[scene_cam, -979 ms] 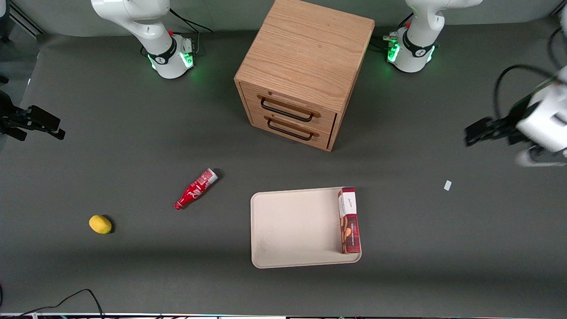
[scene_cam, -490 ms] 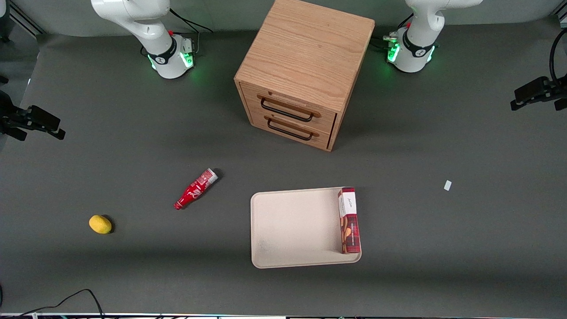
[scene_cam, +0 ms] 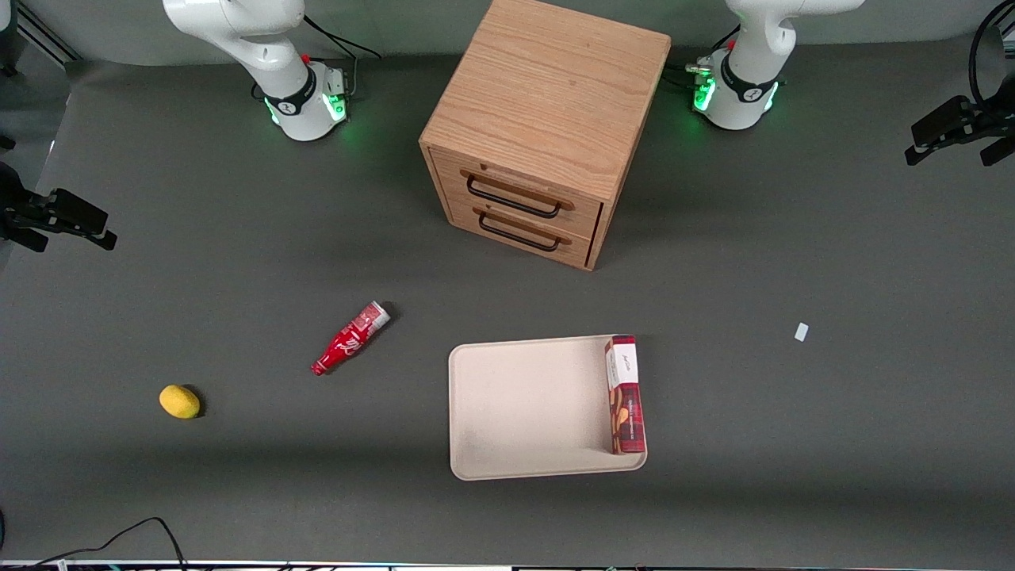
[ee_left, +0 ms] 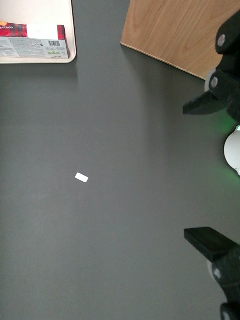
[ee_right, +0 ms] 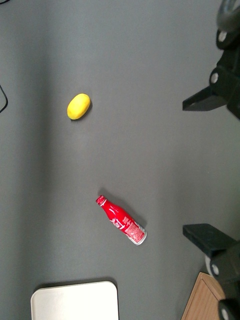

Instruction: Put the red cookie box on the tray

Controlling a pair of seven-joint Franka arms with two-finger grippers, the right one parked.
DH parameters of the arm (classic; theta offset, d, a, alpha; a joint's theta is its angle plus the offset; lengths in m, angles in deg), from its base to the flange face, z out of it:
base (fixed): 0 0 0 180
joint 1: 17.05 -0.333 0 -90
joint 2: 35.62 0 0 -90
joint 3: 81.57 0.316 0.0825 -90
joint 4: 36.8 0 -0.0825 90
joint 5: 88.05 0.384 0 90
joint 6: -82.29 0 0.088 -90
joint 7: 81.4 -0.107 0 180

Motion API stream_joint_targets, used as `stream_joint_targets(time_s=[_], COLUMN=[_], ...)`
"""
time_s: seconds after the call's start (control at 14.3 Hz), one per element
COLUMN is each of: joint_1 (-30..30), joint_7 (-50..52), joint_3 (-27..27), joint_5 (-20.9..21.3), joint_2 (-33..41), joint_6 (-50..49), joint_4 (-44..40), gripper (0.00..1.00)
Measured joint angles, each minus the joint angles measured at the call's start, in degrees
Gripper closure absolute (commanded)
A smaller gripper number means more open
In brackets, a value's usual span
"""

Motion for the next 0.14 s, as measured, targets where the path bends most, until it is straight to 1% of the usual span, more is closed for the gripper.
stream_joint_targets(time_s=[0.14], joint_1=[0.1], joint_7=[0.0], joint_3=[-1.1], joint_5=[0.0], joint_2=[-0.4], joint_6=[0.1], joint_4=[-0.3], gripper=[0.0])
